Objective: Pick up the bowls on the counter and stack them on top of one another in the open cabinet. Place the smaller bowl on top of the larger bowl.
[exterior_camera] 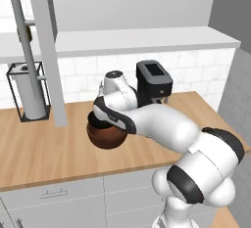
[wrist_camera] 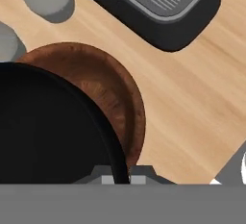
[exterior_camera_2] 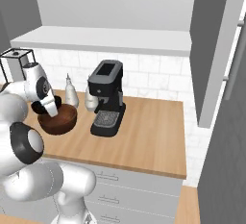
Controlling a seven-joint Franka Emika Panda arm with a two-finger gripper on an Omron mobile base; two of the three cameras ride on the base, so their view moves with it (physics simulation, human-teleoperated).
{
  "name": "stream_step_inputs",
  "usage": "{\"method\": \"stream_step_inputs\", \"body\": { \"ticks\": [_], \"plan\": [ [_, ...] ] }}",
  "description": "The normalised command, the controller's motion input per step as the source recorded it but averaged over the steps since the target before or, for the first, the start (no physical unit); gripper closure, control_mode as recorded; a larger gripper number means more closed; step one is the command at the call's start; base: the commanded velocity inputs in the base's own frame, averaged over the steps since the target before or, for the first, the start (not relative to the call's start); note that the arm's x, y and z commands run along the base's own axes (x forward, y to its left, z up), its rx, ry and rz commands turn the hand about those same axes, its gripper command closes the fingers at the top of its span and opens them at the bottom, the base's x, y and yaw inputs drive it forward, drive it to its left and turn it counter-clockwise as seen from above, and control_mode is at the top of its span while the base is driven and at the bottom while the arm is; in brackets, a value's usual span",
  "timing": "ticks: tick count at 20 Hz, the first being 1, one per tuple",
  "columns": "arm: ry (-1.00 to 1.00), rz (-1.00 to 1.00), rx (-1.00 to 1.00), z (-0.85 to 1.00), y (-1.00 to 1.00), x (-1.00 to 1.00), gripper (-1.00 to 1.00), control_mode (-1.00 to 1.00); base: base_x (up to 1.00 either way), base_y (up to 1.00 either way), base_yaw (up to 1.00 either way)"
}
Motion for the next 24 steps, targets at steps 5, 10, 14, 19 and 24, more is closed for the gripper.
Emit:
{"method": "stream_step_inputs", "body": {
  "ticks": [5,10,14,19,24],
  "plan": [
    [0.06,0.0,0.0,-0.58,0.0,0.03,1.0,-1.0,0.0,0.0,0.0],
    [0.0,0.0,0.0,-0.35,-0.1,0.0,1.0,-1.0,0.0,0.0,0.0],
    [-0.04,0.0,0.0,-0.1,-0.08,0.08,1.0,-1.0,0.0,0.0,0.0],
    [-0.03,0.0,0.0,-0.06,0.0,0.44,1.0,-1.0,0.0,0.0,0.0],
    [0.0,0.0,0.0,-0.08,0.01,0.47,1.0,-1.0,0.0,0.0,0.0]
  ]
}}
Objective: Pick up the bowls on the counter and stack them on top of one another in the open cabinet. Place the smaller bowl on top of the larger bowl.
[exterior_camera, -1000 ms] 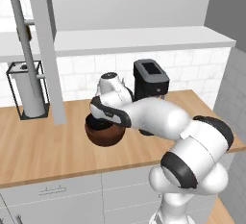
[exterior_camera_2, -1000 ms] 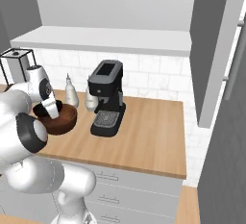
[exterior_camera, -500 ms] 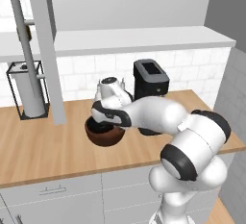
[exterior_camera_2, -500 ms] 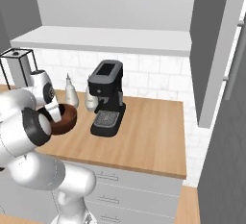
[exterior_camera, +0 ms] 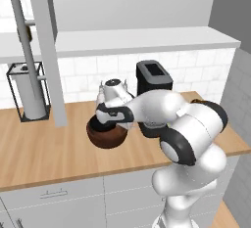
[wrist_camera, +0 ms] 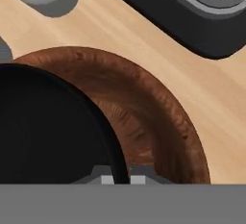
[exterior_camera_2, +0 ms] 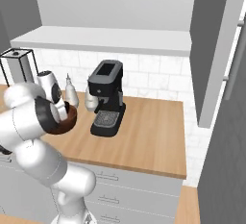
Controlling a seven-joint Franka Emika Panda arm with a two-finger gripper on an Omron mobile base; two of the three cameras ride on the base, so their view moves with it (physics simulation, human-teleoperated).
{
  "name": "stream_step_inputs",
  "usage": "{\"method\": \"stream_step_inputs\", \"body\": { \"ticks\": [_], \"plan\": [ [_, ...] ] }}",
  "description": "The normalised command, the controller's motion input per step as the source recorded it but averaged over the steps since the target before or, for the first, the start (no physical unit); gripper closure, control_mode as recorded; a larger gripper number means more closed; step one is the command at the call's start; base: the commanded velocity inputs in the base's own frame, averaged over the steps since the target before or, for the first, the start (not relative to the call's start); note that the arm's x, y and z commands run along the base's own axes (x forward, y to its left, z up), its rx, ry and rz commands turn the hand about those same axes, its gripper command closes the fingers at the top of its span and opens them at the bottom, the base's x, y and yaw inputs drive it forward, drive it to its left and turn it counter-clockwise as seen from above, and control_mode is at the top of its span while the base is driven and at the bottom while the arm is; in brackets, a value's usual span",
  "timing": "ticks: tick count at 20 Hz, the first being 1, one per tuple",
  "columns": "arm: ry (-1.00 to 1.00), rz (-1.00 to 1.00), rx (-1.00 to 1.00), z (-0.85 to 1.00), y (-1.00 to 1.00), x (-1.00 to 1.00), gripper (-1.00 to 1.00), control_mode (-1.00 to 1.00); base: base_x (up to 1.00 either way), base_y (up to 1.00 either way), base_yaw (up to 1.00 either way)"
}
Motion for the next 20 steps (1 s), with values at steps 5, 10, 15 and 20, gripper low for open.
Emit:
{"method": "stream_step_inputs", "body": {
  "ticks": [5,10,15,20],
  "plan": [
    [0.0,-0.03,0.0,-0.03,0.1,0.34,-1.0,-1.0,0.0,0.0,0.0],
    [0.0,-0.01,0.03,0.37,-0.05,-0.04,-1.0,-1.0,0.0,0.0,0.0],
    [-0.03,0.03,0.13,0.66,-0.3,-0.64,-1.0,-1.0,0.0,0.0,0.0],
    [0.0,0.14,0.03,0.0,-0.64,-0.74,-1.0,-1.0,0.0,0.0,0.0]
  ]
}}
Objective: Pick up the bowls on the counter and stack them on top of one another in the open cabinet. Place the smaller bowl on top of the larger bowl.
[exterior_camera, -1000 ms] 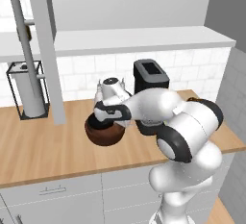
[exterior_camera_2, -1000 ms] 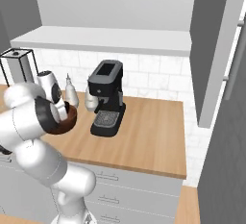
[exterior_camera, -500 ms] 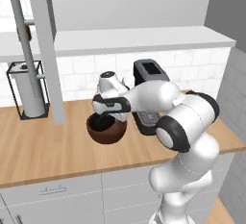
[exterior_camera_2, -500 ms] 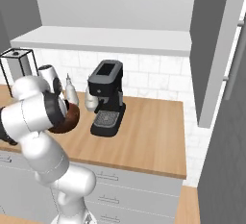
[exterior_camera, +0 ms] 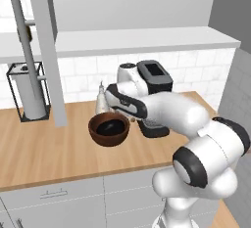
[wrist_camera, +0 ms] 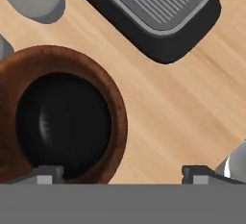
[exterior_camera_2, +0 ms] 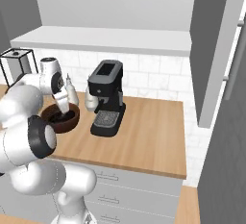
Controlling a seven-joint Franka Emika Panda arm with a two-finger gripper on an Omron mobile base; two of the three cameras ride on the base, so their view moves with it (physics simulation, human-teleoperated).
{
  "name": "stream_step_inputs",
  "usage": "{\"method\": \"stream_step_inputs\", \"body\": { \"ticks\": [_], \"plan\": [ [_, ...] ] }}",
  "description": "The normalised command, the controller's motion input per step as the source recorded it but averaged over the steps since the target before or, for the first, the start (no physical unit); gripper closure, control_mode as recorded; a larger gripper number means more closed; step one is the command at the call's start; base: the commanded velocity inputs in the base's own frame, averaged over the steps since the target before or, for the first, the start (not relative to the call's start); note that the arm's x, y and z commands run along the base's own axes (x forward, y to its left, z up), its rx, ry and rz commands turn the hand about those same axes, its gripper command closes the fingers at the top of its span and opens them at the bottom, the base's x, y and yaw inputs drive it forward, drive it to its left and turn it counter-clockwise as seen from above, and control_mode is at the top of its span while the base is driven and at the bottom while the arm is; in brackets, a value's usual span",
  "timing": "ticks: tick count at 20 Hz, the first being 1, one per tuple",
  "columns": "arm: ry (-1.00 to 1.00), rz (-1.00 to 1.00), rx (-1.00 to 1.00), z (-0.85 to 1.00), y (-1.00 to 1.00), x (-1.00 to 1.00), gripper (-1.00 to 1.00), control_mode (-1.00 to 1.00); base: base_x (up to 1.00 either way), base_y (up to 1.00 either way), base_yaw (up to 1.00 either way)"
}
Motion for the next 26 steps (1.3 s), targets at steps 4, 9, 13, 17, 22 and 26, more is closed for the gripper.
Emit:
{"method": "stream_step_inputs", "body": {
  "ticks": [4,9,13,17,22,26],
  "plan": [
    [0.03,0.26,0.0,-0.64,-0.32,-0.42,-1.0,-1.0,0.0,0.0,0.0],
    [0.0,0.14,0.0,-0.55,0.0,0.11,-1.0,-1.0,0.0,0.0,0.0],
    [0.0,0.03,0.0,-0.09,0.21,0.44,-1.0,-1.0,0.0,0.0,0.0],
    [0.0,0.0,0.0,0.11,0.31,0.47,-1.0,-1.0,0.0,0.0,0.0],
    [0.0,0.0,0.0,0.08,0.16,0.31,-1.0,-1.0,0.0,0.0,0.0],
    [0.0,0.0,-0.05,-0.31,0.1,0.22,-1.0,-1.0,0.0,0.0,0.0]
  ]
}}
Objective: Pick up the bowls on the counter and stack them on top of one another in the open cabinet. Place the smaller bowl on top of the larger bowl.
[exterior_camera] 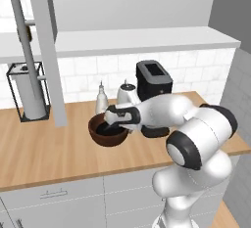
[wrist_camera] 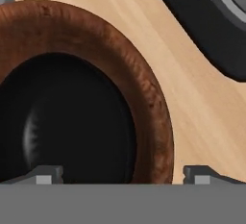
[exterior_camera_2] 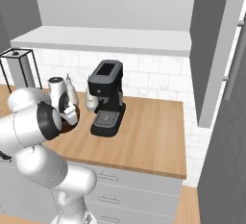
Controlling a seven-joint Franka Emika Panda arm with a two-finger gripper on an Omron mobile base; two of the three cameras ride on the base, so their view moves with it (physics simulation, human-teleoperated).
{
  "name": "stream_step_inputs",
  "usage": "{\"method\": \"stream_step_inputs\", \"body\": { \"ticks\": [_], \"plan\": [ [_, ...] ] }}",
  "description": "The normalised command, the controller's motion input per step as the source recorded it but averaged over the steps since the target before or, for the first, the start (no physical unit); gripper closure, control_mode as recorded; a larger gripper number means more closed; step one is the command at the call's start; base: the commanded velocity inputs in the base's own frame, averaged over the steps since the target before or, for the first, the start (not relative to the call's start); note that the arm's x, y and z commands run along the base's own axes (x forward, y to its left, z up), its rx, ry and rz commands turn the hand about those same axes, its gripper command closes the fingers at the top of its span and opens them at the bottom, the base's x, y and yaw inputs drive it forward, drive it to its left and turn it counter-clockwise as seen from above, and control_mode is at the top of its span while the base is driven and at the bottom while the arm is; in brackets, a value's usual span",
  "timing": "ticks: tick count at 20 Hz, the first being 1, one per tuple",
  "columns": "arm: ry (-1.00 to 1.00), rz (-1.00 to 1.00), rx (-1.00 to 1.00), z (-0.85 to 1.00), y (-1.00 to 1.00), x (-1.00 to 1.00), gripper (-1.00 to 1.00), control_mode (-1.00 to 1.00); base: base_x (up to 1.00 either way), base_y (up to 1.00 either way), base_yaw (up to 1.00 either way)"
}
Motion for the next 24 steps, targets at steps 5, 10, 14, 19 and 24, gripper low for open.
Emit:
{"method": "stream_step_inputs", "body": {
  "ticks": [5,10,14,19,24],
  "plan": [
    [0.0,0.02,-0.08,-0.55,0.0,-0.03,-1.0,-1.0,0.0,0.0,0.0],
    [0.0,0.02,-0.04,-0.2,0.0,0.0,1.0,-1.0,0.0,0.0,0.0],
    [0.0,0.0,0.0,0.02,0.0,0.0,1.0,-1.0,0.0,0.0,0.0],
    [-0.02,-0.07,0.02,0.14,-0.3,-0.39,1.0,-1.0,0.0,0.0,0.0],
    [-0.17,-0.15,0.2,0.91,-0.56,-0.64,1.0,-1.0,0.0,0.0,0.0]
  ]
}}
